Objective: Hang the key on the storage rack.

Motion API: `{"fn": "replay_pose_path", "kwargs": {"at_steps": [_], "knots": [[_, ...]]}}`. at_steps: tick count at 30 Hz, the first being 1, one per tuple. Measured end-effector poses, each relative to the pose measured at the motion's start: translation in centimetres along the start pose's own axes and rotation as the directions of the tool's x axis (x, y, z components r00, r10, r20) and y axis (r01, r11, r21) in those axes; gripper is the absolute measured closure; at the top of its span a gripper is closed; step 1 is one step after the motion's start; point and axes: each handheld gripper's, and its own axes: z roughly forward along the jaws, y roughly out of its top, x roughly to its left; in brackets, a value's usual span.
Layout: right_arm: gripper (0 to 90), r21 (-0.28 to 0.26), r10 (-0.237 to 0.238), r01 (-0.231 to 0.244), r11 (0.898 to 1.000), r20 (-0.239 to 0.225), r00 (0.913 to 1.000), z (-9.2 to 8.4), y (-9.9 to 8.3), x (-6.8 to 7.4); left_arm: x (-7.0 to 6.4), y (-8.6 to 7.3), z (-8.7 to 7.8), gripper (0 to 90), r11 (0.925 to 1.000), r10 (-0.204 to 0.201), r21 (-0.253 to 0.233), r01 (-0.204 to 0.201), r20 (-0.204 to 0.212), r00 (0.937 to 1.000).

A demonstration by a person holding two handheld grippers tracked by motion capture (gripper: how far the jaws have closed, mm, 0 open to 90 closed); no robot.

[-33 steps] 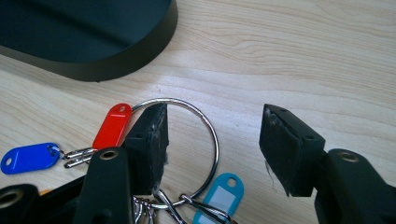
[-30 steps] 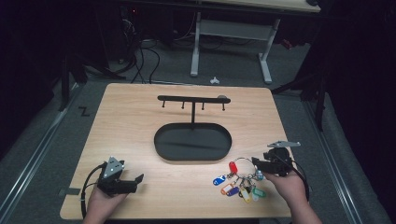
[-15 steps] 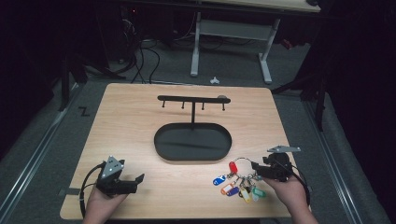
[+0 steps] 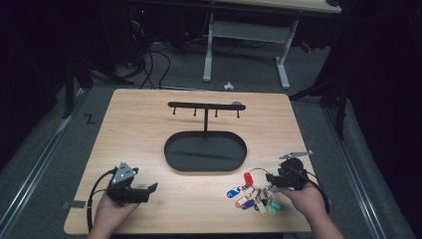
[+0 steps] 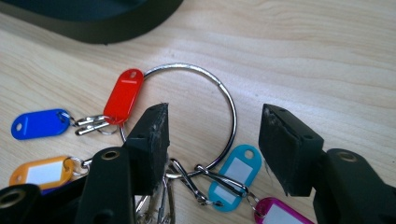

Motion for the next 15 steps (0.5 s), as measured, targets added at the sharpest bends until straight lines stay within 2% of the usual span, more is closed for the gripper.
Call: {"fn": "replay_pose_path", "kwargs": {"at_steps": [1,5,9,13,15], "knots": [[42.6,0.0,0.0,0.0,1.0,0.0,1.0,0.0,0.0,0.0,0.0,0.0,0.1,9.8,1.0,0.0,0.002,0.0,0.013,0.9999],[45.9,0.095,-0.034,0.031,0.995,0.029,0.999,0.3,0.4,0.4,-0.4,0.1,0.2,9.5,1.0,0.004,-0.008,-0.004,0.049,0.9988],[45.6,0.17,-0.079,0.07,0.983,0.047,0.9957,0.4,0.6,0.5,-0.9,0.0,0.1,7.5,0.9982,0.06,0.007,-0.06,0.008,0.9982],[47.6,0.195,-0.108,0.102,0.975,0.02,0.9939,0.4,1.5,1.0,-0.7,-0.3,0.2,8.3,0.9979,0.064,0.008,-0.064,-0.018,0.9978],[50.5,0.212,-0.152,0.148,0.966,0.004,0.9884,0.5,2.0,1.8,-0.6,-0.4,0.3,8.8,0.9976,0.069,0.014,-0.068,-0.023,0.9974]]}}
